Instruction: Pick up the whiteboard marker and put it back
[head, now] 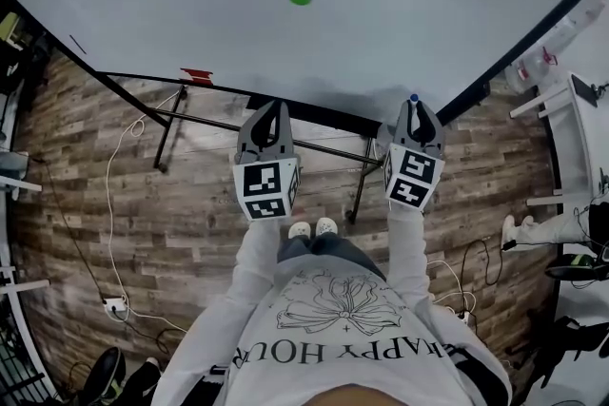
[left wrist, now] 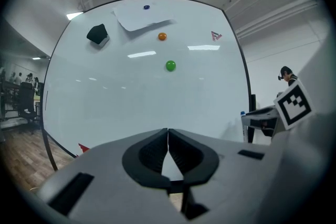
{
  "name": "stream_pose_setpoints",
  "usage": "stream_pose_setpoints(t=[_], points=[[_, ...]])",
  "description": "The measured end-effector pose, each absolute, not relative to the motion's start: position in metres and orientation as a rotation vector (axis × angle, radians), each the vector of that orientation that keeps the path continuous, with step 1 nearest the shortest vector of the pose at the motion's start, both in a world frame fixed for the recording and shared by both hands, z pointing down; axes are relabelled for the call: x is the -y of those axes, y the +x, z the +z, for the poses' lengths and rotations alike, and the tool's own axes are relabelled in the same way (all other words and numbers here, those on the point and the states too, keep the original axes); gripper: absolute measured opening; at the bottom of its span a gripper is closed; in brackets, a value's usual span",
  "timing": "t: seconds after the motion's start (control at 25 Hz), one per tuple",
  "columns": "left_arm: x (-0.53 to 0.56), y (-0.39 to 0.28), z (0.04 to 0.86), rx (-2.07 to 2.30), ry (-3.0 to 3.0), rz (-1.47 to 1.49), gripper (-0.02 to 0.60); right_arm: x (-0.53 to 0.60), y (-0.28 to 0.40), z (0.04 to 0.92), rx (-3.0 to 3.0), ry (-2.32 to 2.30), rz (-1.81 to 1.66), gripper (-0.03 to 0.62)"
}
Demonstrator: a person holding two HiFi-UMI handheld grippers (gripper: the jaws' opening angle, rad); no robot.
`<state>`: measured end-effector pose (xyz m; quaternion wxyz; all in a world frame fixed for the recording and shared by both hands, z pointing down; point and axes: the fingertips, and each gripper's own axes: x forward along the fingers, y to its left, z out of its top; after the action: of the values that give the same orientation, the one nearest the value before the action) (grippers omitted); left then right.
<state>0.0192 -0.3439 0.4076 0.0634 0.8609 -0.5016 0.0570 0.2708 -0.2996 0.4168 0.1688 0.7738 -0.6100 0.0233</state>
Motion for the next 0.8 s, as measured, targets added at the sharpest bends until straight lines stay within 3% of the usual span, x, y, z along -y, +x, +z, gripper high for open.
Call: stream_pose_setpoints(t=[0.8], points=[[0.344, -0.043, 0.413, 1.699, 2.457, 0.175, 0.006, 0.35, 0.183, 0.441, 1.891, 1.871, -0.055, 0.067]])
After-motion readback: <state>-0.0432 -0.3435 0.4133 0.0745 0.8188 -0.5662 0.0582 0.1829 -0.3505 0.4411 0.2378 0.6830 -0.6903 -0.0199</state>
